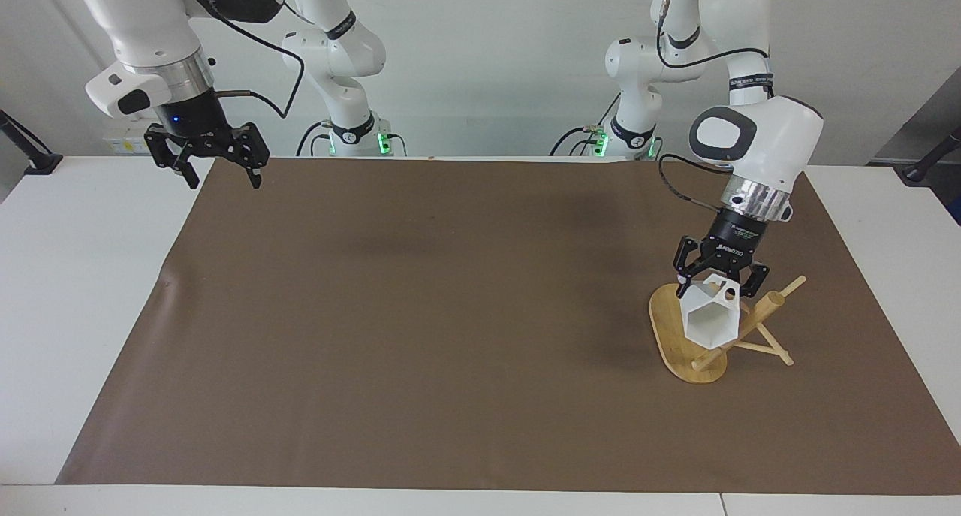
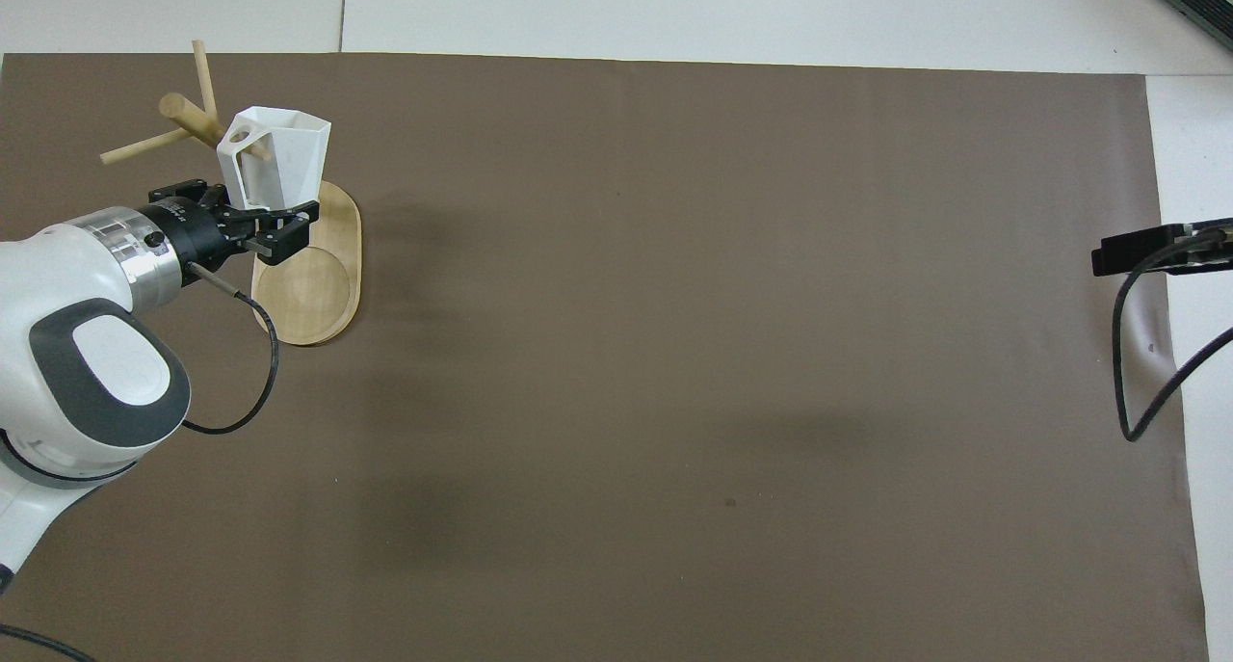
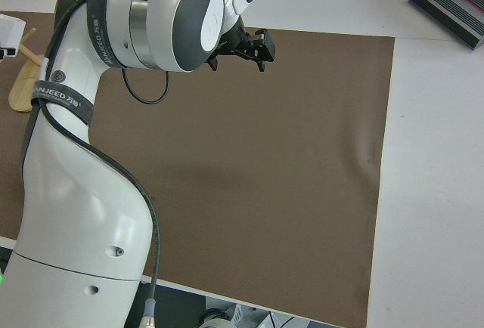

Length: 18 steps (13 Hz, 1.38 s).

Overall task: Hang cup on rack
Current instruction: 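Hang the cup on the mug tree peg with the left gripper, then open the left gripper and draw it back from the cup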

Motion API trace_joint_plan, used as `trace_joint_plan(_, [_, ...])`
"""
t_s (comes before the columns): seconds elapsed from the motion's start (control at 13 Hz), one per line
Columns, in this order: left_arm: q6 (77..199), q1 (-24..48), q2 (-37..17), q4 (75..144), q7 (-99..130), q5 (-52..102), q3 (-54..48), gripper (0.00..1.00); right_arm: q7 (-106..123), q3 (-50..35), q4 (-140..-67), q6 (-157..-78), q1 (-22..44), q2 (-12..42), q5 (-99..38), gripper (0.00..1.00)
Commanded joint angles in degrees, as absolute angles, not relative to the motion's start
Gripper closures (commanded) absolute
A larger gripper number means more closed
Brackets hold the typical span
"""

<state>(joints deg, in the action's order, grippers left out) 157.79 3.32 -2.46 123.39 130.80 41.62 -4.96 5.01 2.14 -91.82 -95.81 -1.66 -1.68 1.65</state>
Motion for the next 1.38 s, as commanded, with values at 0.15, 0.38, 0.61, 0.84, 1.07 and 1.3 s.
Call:
trace_joint_plan(0.15, [158.64,2.64,-2.81,123.22,131.40,41.13,-5.36,0.00,4.48,4.13,-92.46,-97.03,-1.58,-1.76,2.02,0.00])
trace_joint_plan(0.38, [155.76,1.33,-2.90,122.09,131.05,40.61,-5.19,0.00,4.13,4.13,-92.46,-97.03,-1.58,-1.84,2.02,0.00])
trace_joint_plan(0.61, [150.22,0.09,-2.64,119.89,127.01,36.23,-4.83,0.00,4.31,4.13,-92.46,-97.03,-1.58,-1.85,2.02,0.00])
trace_joint_plan(0.84, [145.22,-1.84,-2.20,117.44,125.78,28.24,-4.57,0.00,4.48,4.13,-92.46,-97.03,-1.58,-1.85,2.02,0.00])
trace_joint_plan(1.07, [139.50,-2.02,-1.50,115.58,118.85,22.52,-3.61,0.00,5.18,4.04,-92.46,-97.38,-1.58,-1.76,2.02,0.00])
trace_joint_plan(1.3, [135.72,-2.02,1.04,114.96,110.60,16.89,-2.47,0.00,4.92,3.87,-92.46,-97.38,-1.49,-1.76,1.93,0.00])
